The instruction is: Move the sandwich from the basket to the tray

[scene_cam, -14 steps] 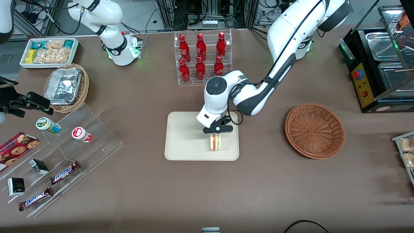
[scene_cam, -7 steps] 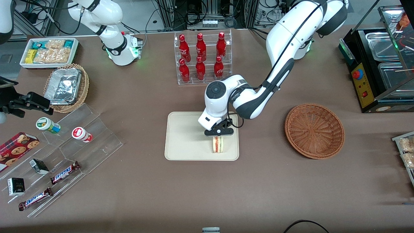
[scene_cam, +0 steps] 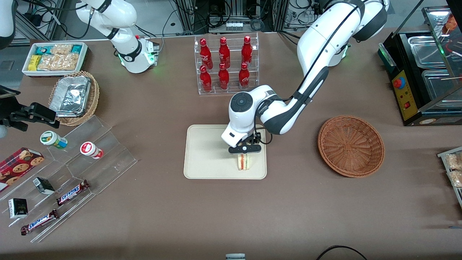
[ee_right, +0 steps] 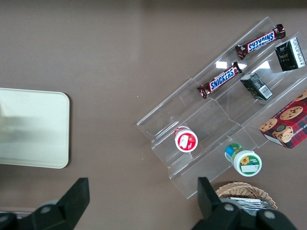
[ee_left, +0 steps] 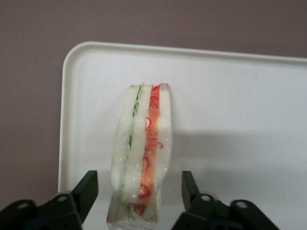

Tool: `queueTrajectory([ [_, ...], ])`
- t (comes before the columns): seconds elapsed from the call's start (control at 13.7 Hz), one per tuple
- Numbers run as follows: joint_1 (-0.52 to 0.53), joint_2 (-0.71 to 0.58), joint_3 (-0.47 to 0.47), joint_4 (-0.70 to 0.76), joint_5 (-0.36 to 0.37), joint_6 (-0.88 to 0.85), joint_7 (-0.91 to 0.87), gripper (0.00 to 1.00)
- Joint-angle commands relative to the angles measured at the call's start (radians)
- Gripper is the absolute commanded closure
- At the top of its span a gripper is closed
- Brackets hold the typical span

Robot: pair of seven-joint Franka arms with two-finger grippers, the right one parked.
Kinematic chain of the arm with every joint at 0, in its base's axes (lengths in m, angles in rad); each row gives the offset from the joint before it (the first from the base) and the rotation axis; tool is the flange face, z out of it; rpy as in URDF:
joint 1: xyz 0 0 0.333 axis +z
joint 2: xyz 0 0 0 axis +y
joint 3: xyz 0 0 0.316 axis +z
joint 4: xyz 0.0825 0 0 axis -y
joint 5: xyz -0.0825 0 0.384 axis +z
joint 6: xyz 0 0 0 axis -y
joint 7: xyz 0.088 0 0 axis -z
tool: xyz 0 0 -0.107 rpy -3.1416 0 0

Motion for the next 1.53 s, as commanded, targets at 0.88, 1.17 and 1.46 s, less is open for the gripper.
queueTrajectory([
  [0.88,0.099,-0.630,-0.071,-0.040,-0.295,-0.620,0.378,0.00],
  [1.17,0.236,-0.789,-0.070,-0.080,-0.348,-0.748,0.547,0.00],
  [1.46,0.313,-0.855,0.037,-0.073,-0.452,-0.771,0.726,0.00],
])
